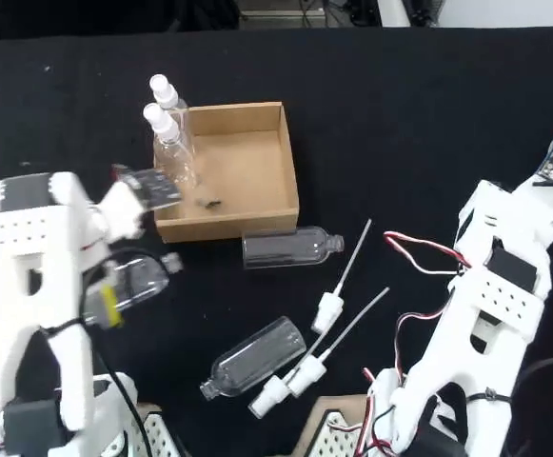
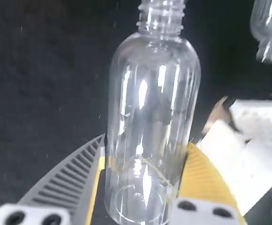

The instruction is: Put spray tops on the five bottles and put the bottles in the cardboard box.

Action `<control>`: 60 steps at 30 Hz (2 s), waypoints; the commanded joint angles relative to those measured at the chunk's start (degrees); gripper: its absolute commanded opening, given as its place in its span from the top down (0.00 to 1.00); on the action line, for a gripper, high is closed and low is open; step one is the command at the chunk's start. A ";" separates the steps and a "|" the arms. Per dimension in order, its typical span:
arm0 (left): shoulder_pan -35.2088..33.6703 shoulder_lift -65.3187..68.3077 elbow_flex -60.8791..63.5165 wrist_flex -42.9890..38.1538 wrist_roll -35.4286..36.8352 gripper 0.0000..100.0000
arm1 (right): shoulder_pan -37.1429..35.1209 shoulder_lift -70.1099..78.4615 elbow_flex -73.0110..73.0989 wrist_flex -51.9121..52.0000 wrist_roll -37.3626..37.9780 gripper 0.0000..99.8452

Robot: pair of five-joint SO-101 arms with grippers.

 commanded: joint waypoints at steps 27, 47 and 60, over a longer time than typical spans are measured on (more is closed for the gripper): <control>-40.48 23.21 0.92 -30.33 12.04 0.87 | -28.04 -1.27 3.56 11.87 0.62 0.98; -29.32 24.44 -8.48 -28.31 11.78 0.76 | -30.24 -1.01 12.00 4.13 0.70 0.98; -29.14 32.53 -5.58 -30.51 11.60 0.76 | -30.24 -0.92 12.00 4.13 0.70 0.98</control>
